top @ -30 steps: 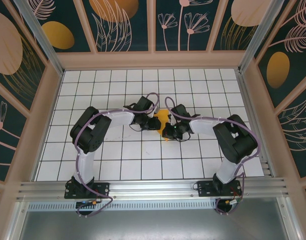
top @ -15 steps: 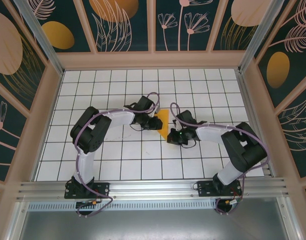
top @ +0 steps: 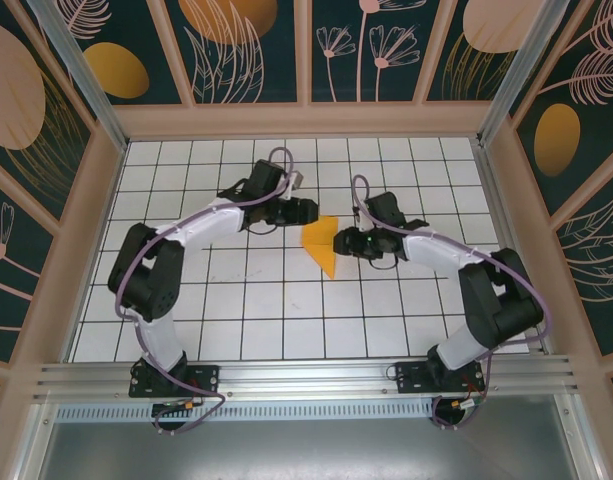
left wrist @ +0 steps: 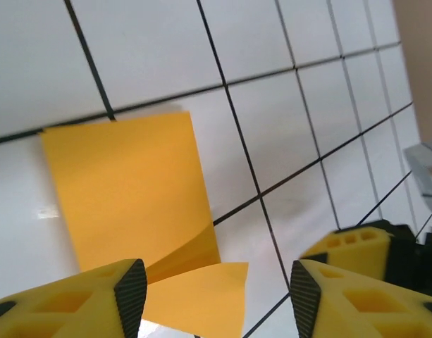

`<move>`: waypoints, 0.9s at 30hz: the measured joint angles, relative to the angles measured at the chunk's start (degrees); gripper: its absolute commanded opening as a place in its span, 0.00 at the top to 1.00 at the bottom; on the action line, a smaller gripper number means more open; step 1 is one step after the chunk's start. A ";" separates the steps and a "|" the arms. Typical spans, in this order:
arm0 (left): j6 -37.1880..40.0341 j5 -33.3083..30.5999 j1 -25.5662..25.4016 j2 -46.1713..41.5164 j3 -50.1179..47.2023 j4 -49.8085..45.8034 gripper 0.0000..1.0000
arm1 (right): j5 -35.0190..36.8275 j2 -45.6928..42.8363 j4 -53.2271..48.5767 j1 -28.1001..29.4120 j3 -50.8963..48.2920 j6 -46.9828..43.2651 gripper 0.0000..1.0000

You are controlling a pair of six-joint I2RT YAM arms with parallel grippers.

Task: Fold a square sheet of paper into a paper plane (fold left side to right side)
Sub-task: Third fold the triangle at the center of the table, then fourth fold the wing at the center of the table.

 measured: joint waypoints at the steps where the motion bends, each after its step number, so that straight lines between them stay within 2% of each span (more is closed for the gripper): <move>1: -0.22 -0.04 0.59 -0.87 -1.09 0.42 0.39 | 0.04 1.18 0.39 0.17 0.96 -0.44 0.49; 3: -0.61 -0.07 1.44 -1.53 -3.08 0.96 0.39 | 0.22 4.63 0.72 0.63 3.63 -1.33 0.50; 8: -1.92 0.24 1.55 -0.83 -6.54 1.27 0.38 | 0.74 11.41 0.59 1.27 7.96 -3.15 0.62; 14: -3.37 1.36 1.44 1.49 -6.75 2.97 0.38 | 2.75 12.76 0.07 1.25 8.22 -4.39 0.78; 27: -6.12 6.51 1.31 6.82 -6.78 7.58 0.38 | 5.55 12.76 -0.66 1.25 8.20 -4.37 0.78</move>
